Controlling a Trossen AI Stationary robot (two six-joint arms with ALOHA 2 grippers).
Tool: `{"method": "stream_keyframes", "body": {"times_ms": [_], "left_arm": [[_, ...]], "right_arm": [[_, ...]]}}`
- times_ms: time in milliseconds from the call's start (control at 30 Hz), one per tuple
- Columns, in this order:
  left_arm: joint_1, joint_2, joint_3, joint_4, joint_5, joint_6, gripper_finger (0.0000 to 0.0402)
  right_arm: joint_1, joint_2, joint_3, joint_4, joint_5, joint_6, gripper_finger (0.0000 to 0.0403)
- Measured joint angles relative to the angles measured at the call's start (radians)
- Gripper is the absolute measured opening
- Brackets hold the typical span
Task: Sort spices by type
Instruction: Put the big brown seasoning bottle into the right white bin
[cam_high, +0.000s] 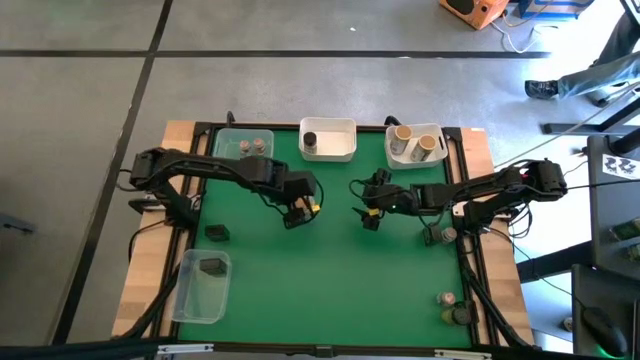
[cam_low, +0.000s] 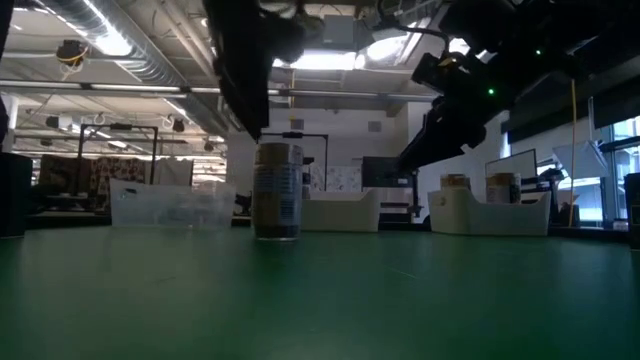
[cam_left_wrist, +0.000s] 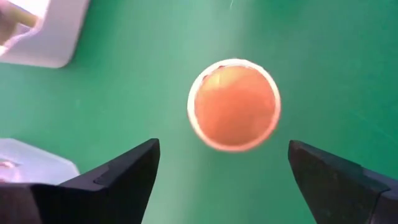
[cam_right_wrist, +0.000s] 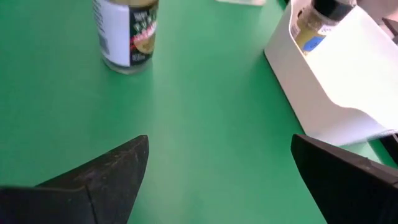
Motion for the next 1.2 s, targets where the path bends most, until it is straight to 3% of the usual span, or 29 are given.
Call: {"method": "stream_keyframes", "body": {"times_ms": [167, 333, 500, 667, 933, 1200], "left_arm": [[-0.03, -0.123, -0.085, 0.023, -0.03, 0.05, 0.0336], [-0.062, -0.242, -0.313, 0.22, -0.03, 0.055, 0.0336], [-0.092, -0.327, -0.528, 0.436, -0.031, -0.008, 0.0335], [-0.114, -0.345, -0.648, 0.578, -0.031, -0.077, 0.0335], [-0.118, -0.344, -0.797, 0.863, -0.033, -0.049, 0.0335], [-0.117, -0.343, -0.864, 0.963, -0.05, -0.062, 0.0335]], "right_arm": [[0.0, 0.0, 0.0, 0.019, -0.086, 0.013, 0.039], [0.0, 0.022, 0.0, 0.095, -0.182, 0.076, 0.039], [0.0, 0.103, 0.0, 0.315, -0.226, 0.087, 0.039], [0.0, 0.212, 0.03, 0.523, -0.277, 0.085, 0.039], [0.0, 0.386, 0.232, 0.521, -0.277, 0.032, 0.039], [-0.002, 0.523, 0.409, 0.417, -0.221, 0.029, 0.039]]}}
